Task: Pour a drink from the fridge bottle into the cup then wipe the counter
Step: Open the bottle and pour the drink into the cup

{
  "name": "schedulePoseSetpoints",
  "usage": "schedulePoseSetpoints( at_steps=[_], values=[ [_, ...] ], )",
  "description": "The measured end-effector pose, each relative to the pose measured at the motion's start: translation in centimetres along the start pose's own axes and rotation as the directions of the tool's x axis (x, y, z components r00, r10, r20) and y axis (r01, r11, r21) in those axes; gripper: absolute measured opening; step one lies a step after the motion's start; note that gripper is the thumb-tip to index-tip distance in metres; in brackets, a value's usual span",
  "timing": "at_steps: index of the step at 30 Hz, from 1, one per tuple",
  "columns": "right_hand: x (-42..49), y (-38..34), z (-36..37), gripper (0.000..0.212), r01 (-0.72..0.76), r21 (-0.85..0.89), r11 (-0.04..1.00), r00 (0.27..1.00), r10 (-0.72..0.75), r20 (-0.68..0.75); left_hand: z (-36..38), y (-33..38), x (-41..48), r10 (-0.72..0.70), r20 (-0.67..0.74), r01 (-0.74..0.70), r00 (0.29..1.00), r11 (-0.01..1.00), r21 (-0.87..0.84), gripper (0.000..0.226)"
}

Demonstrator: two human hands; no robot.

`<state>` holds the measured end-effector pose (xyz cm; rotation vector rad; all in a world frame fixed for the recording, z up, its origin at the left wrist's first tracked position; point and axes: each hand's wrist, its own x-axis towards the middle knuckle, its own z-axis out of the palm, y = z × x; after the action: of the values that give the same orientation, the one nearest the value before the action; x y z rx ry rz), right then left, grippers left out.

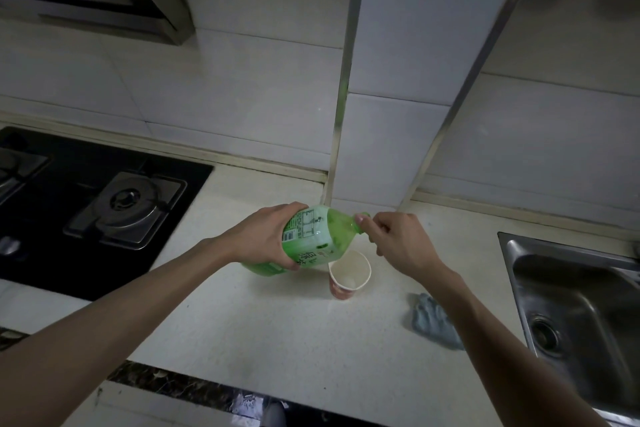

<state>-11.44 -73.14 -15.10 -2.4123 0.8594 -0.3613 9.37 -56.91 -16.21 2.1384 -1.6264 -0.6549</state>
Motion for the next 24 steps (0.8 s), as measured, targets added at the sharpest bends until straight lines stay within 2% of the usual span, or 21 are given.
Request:
schedulePoseSetpoints(
  at_steps=[2,5,7,9,11,13,14,15,16,18,20,22,24],
  values=[
    [-0.1,0.0,-0.2,0.063,-0.003,-0.033,0.999,1.0,0.003,-0.001,0.0,0.0,0.1,0.009,0.01,-0.009,1.0,1.0,-0.009,0.096],
    [-0.2,-0.5,-0.5,0.041,0.058,-0.126,0.99,0.998,-0.058,0.004,-0.1,0.2,0.2,0.019,0.041,-0.018,0.999,1.0,-0.02,0.097],
    [-0.2,-0.5,-0.5,0.043,0.125,-0.181,0.975,0.991,-0.131,-0.018,-0.2,0.2,0.3,0.03,0.058,-0.028,0.998,0.999,-0.025,0.097],
    [-0.3,-0.7,0.0,0.051,0.103,-0.145,0.984,0.992,-0.113,-0.062,-0.3,0.2,0.4,0.043,0.058,-0.042,0.997,0.999,-0.027,0.096],
    [-0.3,-1.1,0.9,0.058,-0.084,0.058,0.995,0.993,0.088,-0.072,-0.3,0.1,0.6,0.048,0.057,-0.047,0.997,0.999,-0.017,0.094],
    [-0.2,-1.6,1.6,0.057,-0.352,0.308,0.884,0.935,0.35,0.064,-0.2,-0.1,0.7,0.048,0.065,-0.049,0.997,0.999,0.013,0.093],
    [-0.3,-1.9,1.7,0.056,-0.417,0.346,0.841,0.908,0.405,0.11,-0.2,-0.3,0.8,0.047,0.069,-0.049,0.996,0.998,0.029,0.093],
    [-0.4,-2.1,1.8,0.057,-0.422,0.314,0.85,0.906,0.409,0.111,-0.1,-0.4,0.7,0.047,0.072,-0.05,0.996,0.998,0.036,0.093],
    [-0.5,-2.2,1.9,0.059,-0.377,0.221,0.899,0.926,0.373,0.064,-0.1,-0.6,0.7,0.049,0.074,-0.051,0.996,0.998,0.032,0.093],
    [-0.6,-2.4,1.9,0.059,-0.215,-0.047,0.976,0.973,0.209,-0.097,-0.1,-0.8,0.5,0.05,0.086,-0.05,0.995,0.999,-0.006,0.094],
    [-0.5,-2.4,2.0,0.055,-0.069,-0.215,0.974,0.979,0.025,-0.202,-0.3,-0.7,0.5,0.05,0.111,-0.043,0.993,0.997,-0.063,0.093],
    [-0.3,-2.3,2.1,0.053,0.001,-0.263,0.965,0.959,-0.075,-0.273,-0.5,-0.6,0.5,0.053,0.138,-0.041,0.989,0.995,-0.092,0.093],
    [-0.2,-2.3,2.5,0.054,0.001,-0.233,0.973,0.95,-0.073,-0.303,-0.3,-0.5,0.4,0.057,0.14,-0.044,0.989,0.995,-0.092,0.093]
  ],
)
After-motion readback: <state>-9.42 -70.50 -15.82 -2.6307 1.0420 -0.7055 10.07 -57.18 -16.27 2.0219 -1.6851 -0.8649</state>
